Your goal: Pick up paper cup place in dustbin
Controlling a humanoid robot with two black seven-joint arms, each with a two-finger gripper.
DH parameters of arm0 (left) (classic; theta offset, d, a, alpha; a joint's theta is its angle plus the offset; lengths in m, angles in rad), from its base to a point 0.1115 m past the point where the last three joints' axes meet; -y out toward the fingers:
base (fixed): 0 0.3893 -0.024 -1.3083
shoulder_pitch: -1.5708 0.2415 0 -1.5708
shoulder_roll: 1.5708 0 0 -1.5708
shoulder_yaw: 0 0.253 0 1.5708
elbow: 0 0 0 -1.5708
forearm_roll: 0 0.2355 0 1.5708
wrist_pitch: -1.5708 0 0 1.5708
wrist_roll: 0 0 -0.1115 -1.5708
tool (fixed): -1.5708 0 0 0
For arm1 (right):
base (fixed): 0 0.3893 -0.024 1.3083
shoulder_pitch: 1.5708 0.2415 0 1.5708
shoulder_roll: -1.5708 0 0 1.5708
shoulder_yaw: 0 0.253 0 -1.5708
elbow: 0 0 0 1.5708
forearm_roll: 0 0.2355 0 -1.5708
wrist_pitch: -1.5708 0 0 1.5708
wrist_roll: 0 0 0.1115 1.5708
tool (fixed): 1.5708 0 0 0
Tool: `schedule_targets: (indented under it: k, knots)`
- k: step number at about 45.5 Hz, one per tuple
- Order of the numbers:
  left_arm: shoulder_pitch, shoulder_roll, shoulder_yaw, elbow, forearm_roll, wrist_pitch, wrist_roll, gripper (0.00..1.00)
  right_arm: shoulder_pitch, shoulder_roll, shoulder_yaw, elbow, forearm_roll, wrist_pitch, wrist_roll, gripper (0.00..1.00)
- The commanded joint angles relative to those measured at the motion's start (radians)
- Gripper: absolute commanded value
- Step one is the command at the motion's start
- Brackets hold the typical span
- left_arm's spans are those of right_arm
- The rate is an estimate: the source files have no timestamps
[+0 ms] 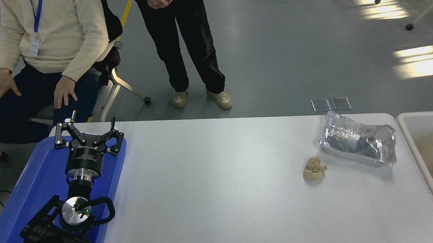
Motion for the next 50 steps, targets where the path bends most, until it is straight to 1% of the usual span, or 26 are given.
schedule_targets:
  k: [1,8,9,10,11,12,13,18,30,39,45,50]
  knots:
    - [0.0,0.0,0.0,0.0,-0.001,0.0,0.0,1.0,-0.147,0.09,0.046,-0.131,0.073,-0.043,0.002,0.0]
    - [0.0,0.0,0.0,0.0,-0.001,0.0,-0.002,1.0,-0.15,0.095,0.049,-0.136,0.074,-0.049,0.002,0.0]
    - [0.0,0.0,0.0,0.0,-0.001,0.0,-0.002,1.0,-0.15,0.095,0.05,-0.138,0.074,-0.051,0.002,0.08]
    - [0.0,0.0,0.0,0.002,-0.001,0.0,-0.002,1.0,-0.147,0.095,0.05,-0.138,0.074,-0.051,0.002,0.27]
    - [0.0,0.0,0.0,0.0,-0.001,0.0,-0.002,1.0,-0.147,0.095,0.05,-0.138,0.074,-0.049,0.002,0.61]
    - [0.0,0.0,0.0,0.0,-0.001,0.0,-0.002,1.0,-0.145,0.095,0.05,-0.138,0.076,-0.051,0.002,0.99]
    - [0.0,0.0,0.0,0.0,-0.001,0.0,-0.002,1.0,-0.142,0.095,0.052,-0.138,0.079,-0.049,0.0,1.0]
    - [0.0,0.0,0.0,0.002,-0.001,0.0,-0.002,1.0,-0.142,0.095,0.052,-0.138,0.108,-0.043,0.0,1.0]
    - [0.0,0.0,0.0,0.0,-0.001,0.0,-0.002,1.0,-0.108,0.093,0.052,-0.131,0.11,-0.034,0.002,1.0]
    - [0.0,0.0,0.0,0.0,-0.001,0.0,-0.002,1.0,-0.018,0.104,0.038,-0.116,0.111,-0.02,0.023,1.0]
    - [0.0,0.0,0.0,0.0,-0.001,0.0,-0.002,1.0,0.083,0.099,0.035,-0.069,0.108,0.075,0.026,1.0]
    - [0.0,0.0,0.0,0.002,-0.001,0.0,-0.002,1.0,0.174,0.058,0.032,0.037,0.102,0.123,0.029,1.0]
